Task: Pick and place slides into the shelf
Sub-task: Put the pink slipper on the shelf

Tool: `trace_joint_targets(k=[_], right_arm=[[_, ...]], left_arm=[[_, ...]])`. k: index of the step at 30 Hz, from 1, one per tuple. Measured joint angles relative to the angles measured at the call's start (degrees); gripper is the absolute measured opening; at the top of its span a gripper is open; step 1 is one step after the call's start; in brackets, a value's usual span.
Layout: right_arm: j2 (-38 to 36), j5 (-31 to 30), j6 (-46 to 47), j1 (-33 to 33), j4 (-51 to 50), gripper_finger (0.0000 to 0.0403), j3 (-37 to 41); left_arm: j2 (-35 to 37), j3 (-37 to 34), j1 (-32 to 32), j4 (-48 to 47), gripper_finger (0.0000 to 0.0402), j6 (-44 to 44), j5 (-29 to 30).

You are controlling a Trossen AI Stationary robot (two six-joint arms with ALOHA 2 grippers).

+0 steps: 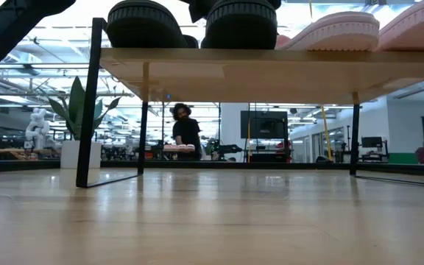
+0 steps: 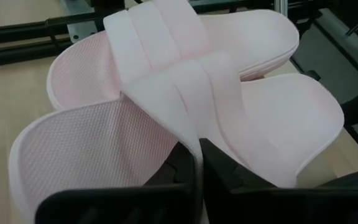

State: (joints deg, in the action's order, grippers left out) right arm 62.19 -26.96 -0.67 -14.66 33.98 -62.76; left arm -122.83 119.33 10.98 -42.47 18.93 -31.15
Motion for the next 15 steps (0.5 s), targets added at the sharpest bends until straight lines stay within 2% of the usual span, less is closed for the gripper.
trace_joint_targets(k=[10,15], right_arm=[[0.0,0.0,0.0,0.0,0.0,0.0093,0.0],[0.0,0.0,0.0,0.0,0.0,0.0093,0.0]], left_arm=[[0.3,-5.4,-0.1,3.5,0.0003,-2.2,-0.2],[0.3,-5.6,-0.1,3.6,0.0022,-4.2,-0.4]])
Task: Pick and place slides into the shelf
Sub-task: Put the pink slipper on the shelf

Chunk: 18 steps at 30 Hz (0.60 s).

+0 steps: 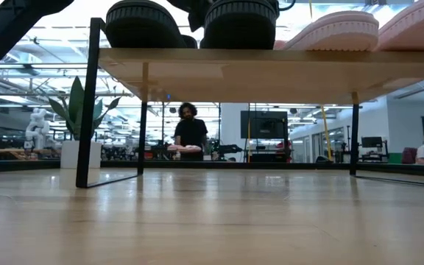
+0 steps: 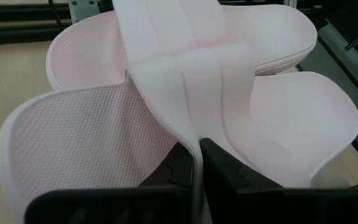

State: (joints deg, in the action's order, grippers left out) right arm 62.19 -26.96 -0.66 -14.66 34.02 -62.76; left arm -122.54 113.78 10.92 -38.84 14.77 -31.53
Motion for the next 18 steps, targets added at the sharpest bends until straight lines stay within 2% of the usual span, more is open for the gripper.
trace_joint_targets(k=[2,7,10,18], right_arm=[[0.0,0.0,0.0,0.0,0.0,0.0093,0.0],[0.0,0.0,0.0,0.0,0.0,0.0093,0.0],[0.0,0.0,-0.1,0.0,0.0,0.0093,0.0],[0.0,0.0,0.0,0.0,0.0,0.0093,0.0]], left_arm=[[-0.1,-0.1,0.0,0.0,0.0025,-0.7,-0.6],[-0.1,-0.1,0.0,-0.3,0.0005,-1.9,-5.7],[-0.2,-0.1,0.4,-0.5,0.0007,-4.2,-9.1],[-0.2,-0.2,1.0,-0.6,0.0003,-5.9,-9.6]])
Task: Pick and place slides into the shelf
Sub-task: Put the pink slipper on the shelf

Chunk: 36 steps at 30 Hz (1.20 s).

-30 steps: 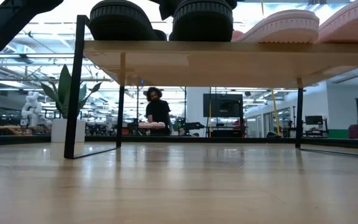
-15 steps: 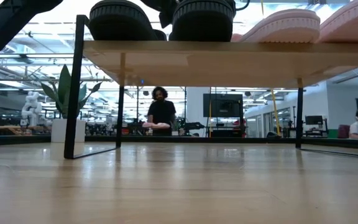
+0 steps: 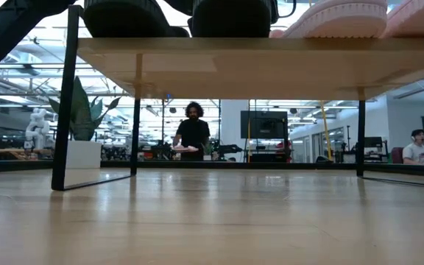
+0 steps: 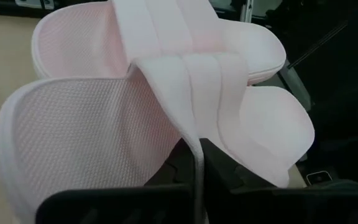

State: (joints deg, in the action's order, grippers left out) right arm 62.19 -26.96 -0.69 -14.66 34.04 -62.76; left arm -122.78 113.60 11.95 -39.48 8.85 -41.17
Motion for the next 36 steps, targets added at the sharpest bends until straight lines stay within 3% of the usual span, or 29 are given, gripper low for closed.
trace_joint_targets(k=[13,20,36], right_arm=[[0.0,0.0,0.0,0.0,0.0,0.0093,0.0],[0.0,0.0,0.0,0.0,0.0,0.0093,0.0],[0.0,0.0,0.0,0.0,-0.1,0.0093,0.0]], left_arm=[[-0.7,0.0,1.1,0.3,0.0008,-4.2,0.9],[-0.8,0.0,0.6,0.8,0.0047,-5.8,7.7],[-0.9,0.0,0.8,3.6,0.0165,-11.1,7.0]])
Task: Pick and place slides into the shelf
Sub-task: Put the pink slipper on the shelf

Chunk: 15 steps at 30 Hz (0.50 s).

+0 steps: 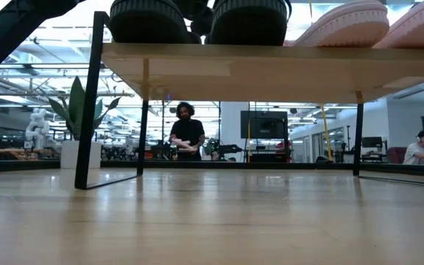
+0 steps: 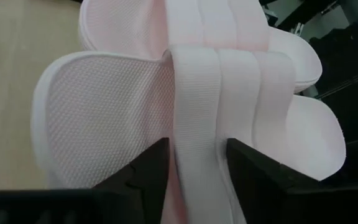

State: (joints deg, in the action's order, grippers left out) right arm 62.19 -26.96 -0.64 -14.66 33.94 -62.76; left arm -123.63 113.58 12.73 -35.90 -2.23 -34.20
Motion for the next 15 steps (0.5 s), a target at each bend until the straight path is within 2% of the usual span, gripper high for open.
trace_joint_targets(k=[15], right_arm=[[0.0,0.1,0.0,0.0,-0.4,0.0093,0.0]], left_arm=[[2.7,0.0,0.5,-1.5,0.0245,0.5,1.7]])
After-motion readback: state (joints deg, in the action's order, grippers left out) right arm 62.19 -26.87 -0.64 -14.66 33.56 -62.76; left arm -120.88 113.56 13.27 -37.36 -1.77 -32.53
